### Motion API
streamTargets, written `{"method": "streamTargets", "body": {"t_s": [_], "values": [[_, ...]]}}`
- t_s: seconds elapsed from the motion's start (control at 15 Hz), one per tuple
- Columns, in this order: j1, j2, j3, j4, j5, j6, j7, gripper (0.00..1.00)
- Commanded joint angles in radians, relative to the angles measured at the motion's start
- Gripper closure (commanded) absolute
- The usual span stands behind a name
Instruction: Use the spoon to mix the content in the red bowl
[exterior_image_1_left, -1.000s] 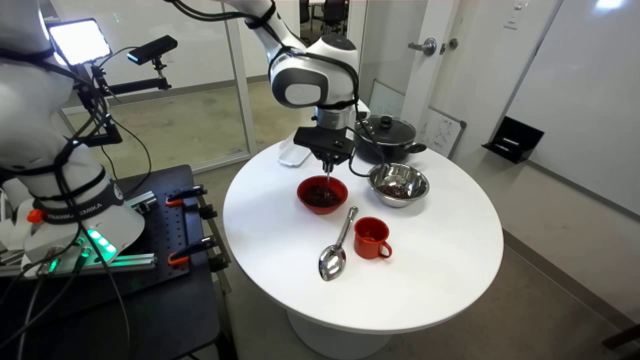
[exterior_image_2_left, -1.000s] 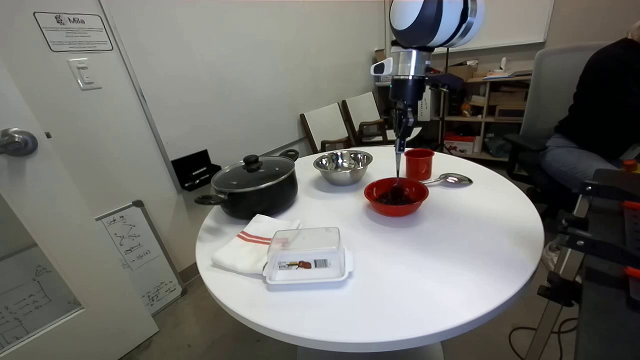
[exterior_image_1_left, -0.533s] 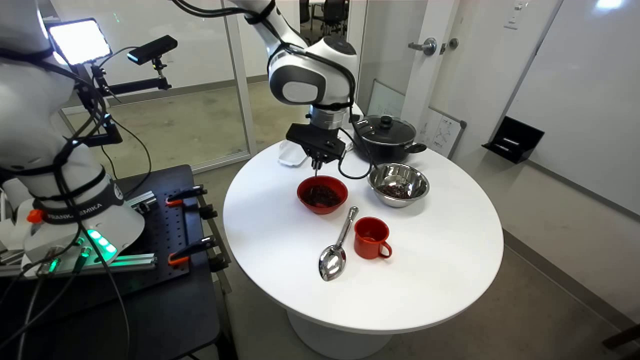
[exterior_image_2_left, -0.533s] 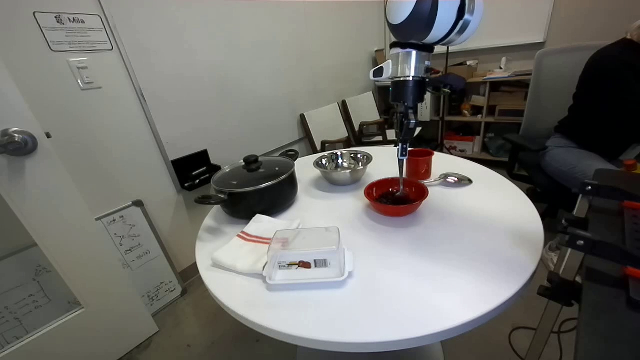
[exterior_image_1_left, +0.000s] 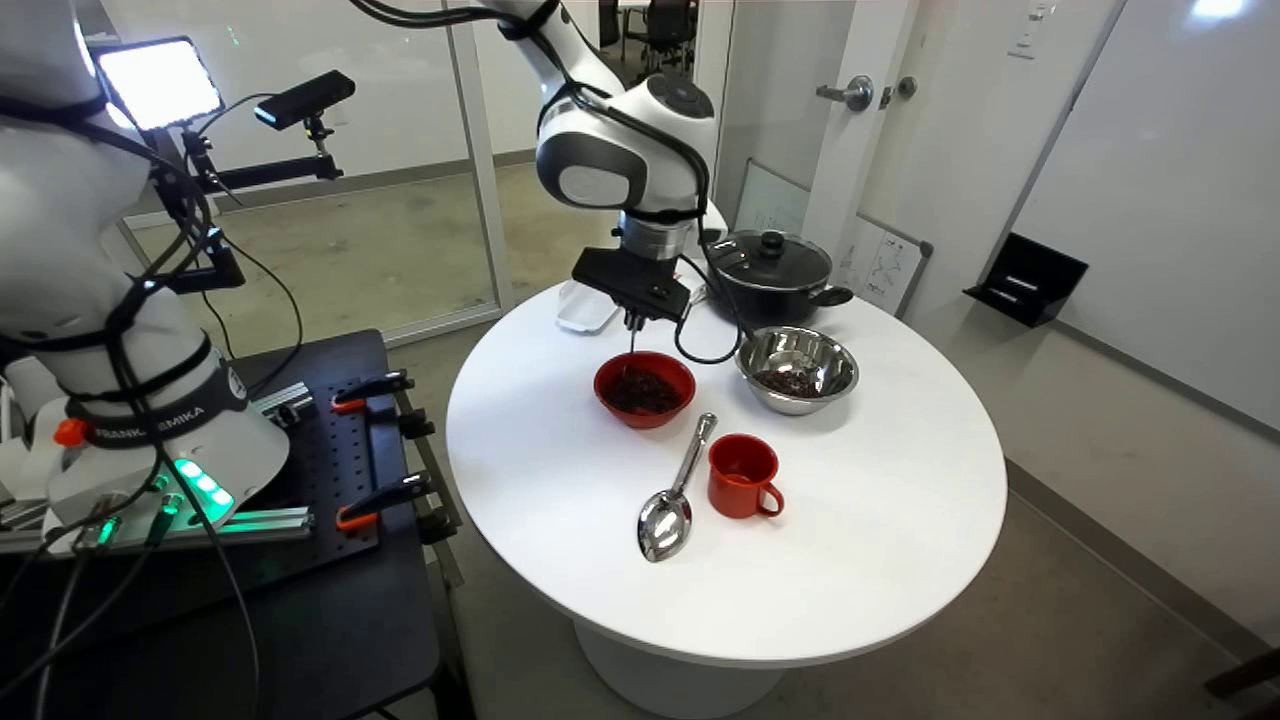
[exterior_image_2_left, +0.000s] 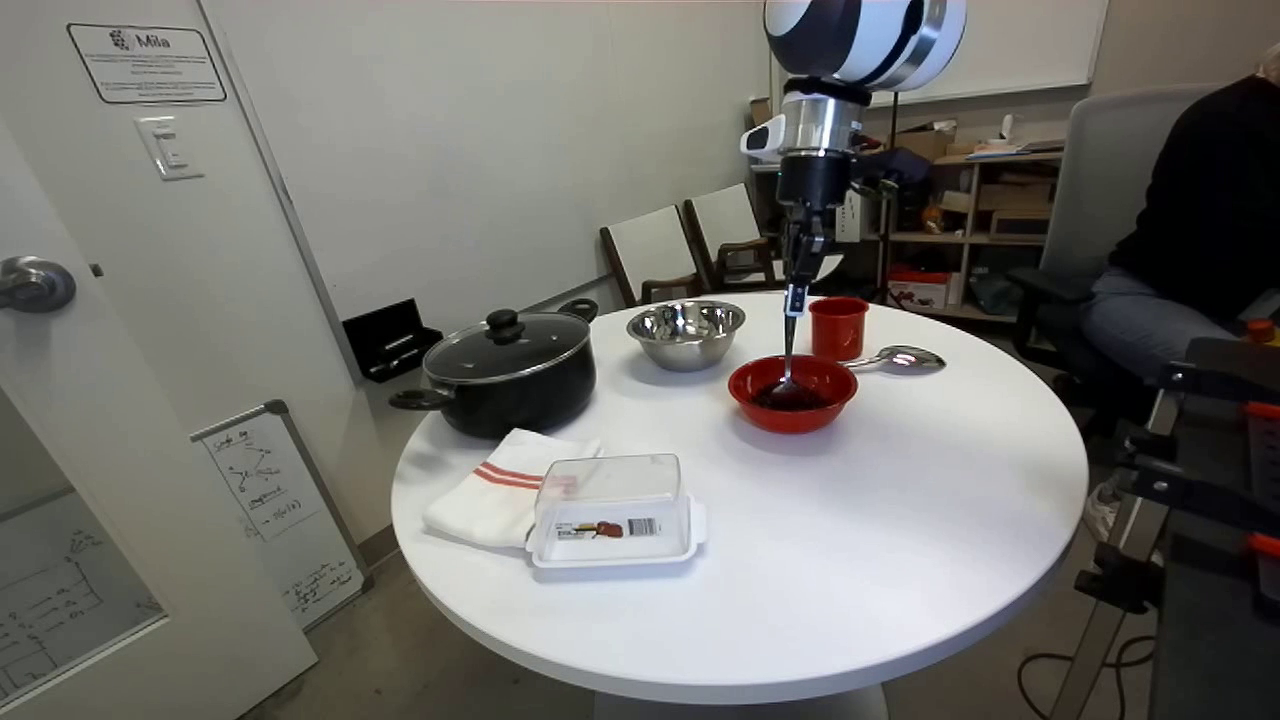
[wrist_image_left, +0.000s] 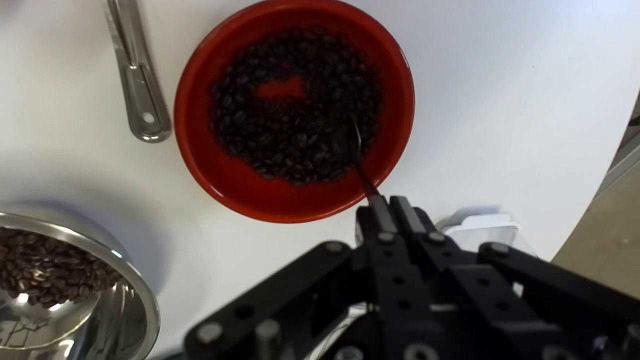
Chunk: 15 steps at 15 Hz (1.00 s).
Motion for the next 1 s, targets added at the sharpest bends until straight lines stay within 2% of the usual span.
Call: {"method": "streamTargets", "body": {"t_s": [0.0, 0.2, 0.47, 0.93], "values": [[-0.002, 0.002, 0.004, -0.005, 0.034, 0.052, -0.040, 0.99], [-0.006, 0.017, 0.009, -0.004, 0.035, 0.123, -0.043, 0.99], [-0.009, 0.039, 0.005, 0.004, 0.008, 0.161, -0.018, 0.99], [0.041, 0.028, -0.081, -0.011, -0.171, 0.184, 0.130, 0.99]]}}
